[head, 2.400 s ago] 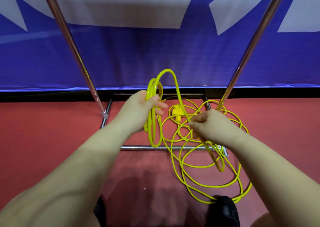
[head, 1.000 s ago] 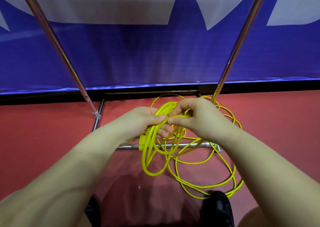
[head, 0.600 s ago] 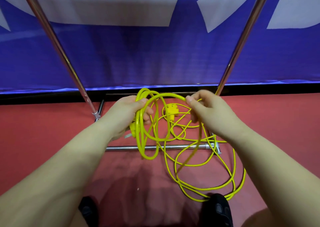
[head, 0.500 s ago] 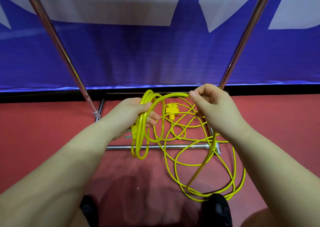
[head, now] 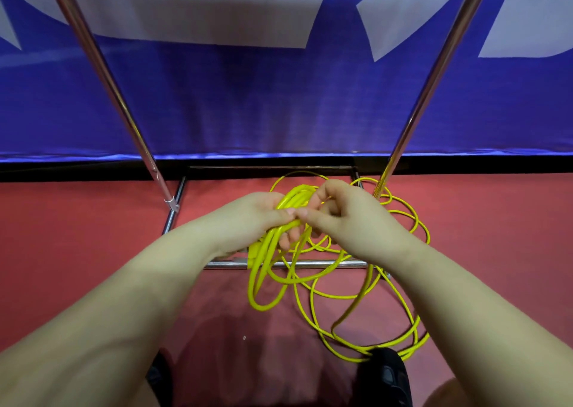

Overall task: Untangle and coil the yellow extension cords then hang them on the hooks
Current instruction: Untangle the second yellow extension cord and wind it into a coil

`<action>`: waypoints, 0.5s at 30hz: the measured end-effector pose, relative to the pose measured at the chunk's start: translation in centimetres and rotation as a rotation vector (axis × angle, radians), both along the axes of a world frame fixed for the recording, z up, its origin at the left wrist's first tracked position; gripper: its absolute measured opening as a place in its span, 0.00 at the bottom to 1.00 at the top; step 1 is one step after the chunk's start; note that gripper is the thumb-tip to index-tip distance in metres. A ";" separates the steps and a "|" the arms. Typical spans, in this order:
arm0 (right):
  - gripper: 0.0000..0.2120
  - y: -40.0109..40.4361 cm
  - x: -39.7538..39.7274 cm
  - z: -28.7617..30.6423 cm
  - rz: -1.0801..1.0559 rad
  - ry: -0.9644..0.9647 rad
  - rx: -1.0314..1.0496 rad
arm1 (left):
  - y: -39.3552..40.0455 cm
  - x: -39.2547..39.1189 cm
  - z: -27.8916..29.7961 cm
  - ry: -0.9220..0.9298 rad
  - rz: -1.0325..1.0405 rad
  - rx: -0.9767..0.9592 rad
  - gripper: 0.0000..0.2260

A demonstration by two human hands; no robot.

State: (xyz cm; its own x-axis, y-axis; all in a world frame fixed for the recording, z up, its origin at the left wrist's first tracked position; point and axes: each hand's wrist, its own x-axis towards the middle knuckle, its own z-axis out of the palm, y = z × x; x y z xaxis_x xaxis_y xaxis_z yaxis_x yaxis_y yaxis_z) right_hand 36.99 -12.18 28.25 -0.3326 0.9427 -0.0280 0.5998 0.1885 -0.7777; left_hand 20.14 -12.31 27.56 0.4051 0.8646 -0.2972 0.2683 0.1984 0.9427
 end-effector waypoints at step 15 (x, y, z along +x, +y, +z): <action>0.05 2.8 3.0 -0.4 -0.367 0.386 0.092 | 1.0 -2.1 1.8 -0.307 0.333 -0.150 0.09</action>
State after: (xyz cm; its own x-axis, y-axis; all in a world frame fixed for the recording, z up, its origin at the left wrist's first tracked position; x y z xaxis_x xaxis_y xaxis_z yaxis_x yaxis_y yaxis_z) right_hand 40.01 -9.35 27.89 0.0494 0.9917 0.1189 0.3130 0.0977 -0.9447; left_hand 18.02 -11.31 29.34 0.2018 0.9190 -0.3387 -0.1191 0.3662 0.9229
